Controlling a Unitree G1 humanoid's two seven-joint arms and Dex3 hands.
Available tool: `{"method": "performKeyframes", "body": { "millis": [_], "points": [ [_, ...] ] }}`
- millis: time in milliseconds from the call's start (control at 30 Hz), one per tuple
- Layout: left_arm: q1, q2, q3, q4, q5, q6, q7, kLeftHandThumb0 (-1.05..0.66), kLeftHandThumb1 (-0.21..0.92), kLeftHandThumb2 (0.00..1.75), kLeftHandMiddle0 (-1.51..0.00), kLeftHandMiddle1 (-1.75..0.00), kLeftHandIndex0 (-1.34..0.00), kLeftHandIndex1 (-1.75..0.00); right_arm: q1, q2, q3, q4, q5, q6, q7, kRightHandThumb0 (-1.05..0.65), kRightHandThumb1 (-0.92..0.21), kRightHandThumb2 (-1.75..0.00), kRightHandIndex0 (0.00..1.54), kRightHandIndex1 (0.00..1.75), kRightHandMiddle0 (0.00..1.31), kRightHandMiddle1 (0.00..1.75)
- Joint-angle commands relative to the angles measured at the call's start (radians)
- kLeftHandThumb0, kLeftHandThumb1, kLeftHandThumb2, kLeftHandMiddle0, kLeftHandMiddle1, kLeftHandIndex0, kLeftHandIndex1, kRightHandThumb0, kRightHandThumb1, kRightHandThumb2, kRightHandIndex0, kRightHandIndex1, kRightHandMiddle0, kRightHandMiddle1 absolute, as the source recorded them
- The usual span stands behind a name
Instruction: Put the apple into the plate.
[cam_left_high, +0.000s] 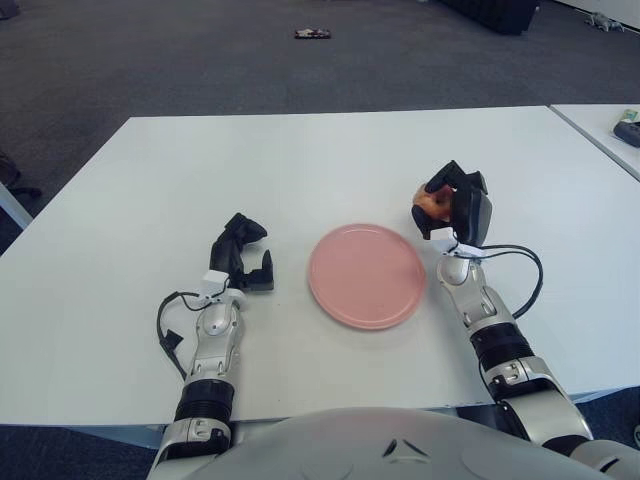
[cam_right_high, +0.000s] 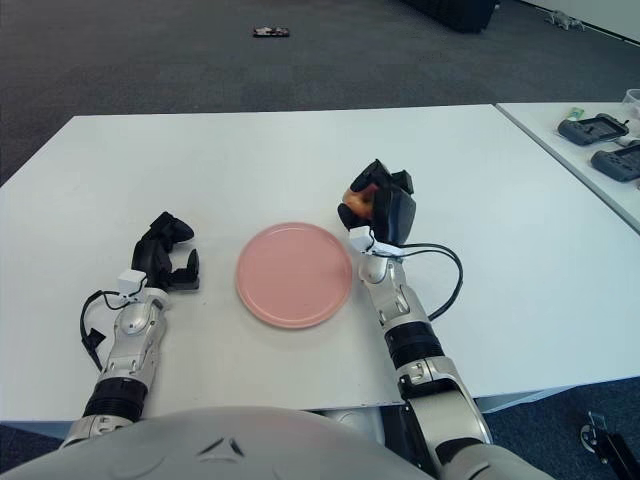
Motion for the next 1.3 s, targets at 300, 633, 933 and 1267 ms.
{"method": "performKeyframes", "body": {
  "millis": [300,633,933,1267],
  "points": [
    [0.04,-0.007,0.002,0.029,-0.011,0.051,-0.002,-0.01,-0.08,1.75,-0.92,-1.75,-0.71,-1.66,-0.011,-0.066,0.021,0.008,-0.053,-0.299,-0.038,0.0,0.1,-1.75,0.96,1.63,0.69,1.75],
    [0.031,0.0,-0.001,0.046,0.005,0.052,0.006,-0.01,-0.07,1.75,-0.92,-1.75,-0.69,-1.69,0.061,-0.132,0.095,-0.098,0.046,-0.43,0.242,0.0,0.11,-1.75,0.98,1.6,0.7,1.75],
    [0.034,0.003,-0.007,0.043,0.011,0.05,0.003,-0.01,-0.06,1.75,-0.91,-1.75,-0.67,-1.71,0.118,-0.172,0.15,-0.203,0.18,-0.415,0.564,0.0,0.1,-1.75,0.97,1.61,0.69,1.75],
    [0.034,0.006,-0.009,0.043,0.01,0.052,0.001,-0.01,-0.05,1.75,-0.91,-1.75,-0.65,-1.73,0.153,-0.201,0.166,-0.306,0.257,-0.315,0.83,0.0,0.09,-1.75,0.96,1.65,0.68,1.75]
  ]
}}
